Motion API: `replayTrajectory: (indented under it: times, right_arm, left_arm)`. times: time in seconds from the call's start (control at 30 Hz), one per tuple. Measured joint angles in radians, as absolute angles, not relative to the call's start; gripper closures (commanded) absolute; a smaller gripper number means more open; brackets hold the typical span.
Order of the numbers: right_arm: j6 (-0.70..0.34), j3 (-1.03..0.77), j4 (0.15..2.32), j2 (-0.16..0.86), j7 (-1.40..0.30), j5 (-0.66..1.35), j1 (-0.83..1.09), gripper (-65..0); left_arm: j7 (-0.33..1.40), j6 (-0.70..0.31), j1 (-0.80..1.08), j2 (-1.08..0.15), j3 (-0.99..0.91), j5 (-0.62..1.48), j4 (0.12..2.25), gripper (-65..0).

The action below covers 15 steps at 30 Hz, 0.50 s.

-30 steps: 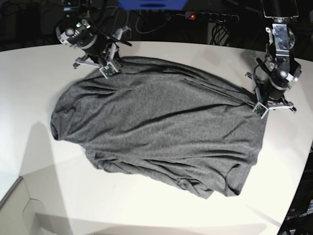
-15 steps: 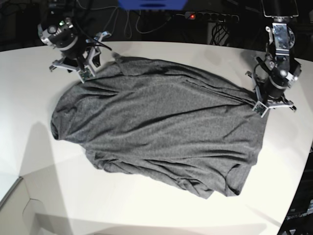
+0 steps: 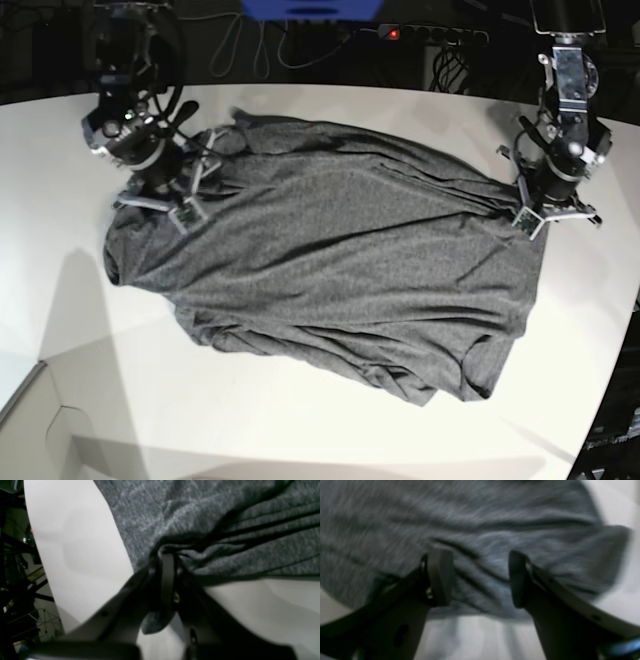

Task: Layout the t-shirt on the table in an organized manner, then fold the t-shirt properly
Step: 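Grasp the shirt edge with the right gripper beside the left gripper's hold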

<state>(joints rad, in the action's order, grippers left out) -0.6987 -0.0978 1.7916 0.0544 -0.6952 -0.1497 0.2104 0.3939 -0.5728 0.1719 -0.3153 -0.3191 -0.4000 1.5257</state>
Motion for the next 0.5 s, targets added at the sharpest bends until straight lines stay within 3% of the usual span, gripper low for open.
replayTrajectory:
  times: [0.33, 0.4, 0.5]
  right_arm:
    - [-0.699, -0.043, 1.707, 0.071, -0.688, -0.150, 0.208, -34.8]
    - [-0.699, -0.033, 1.707, 0.083, -0.688, -0.149, 0.207, -28.1]
    - [-0.699, -0.036, 1.709, 0.082, -0.689, -0.149, 0.209, -10.2]
  left_arm:
    - [0.392, -0.573, 0.171, -0.315, -0.319, -0.400, 1.526, 0.0]
    - [0.395, -0.573, 0.172, -0.315, -0.319, -0.400, 1.526, 0.0]
    - [0.393, -0.573, 0.171, -0.315, -0.319, -0.400, 1.526, 0.0]
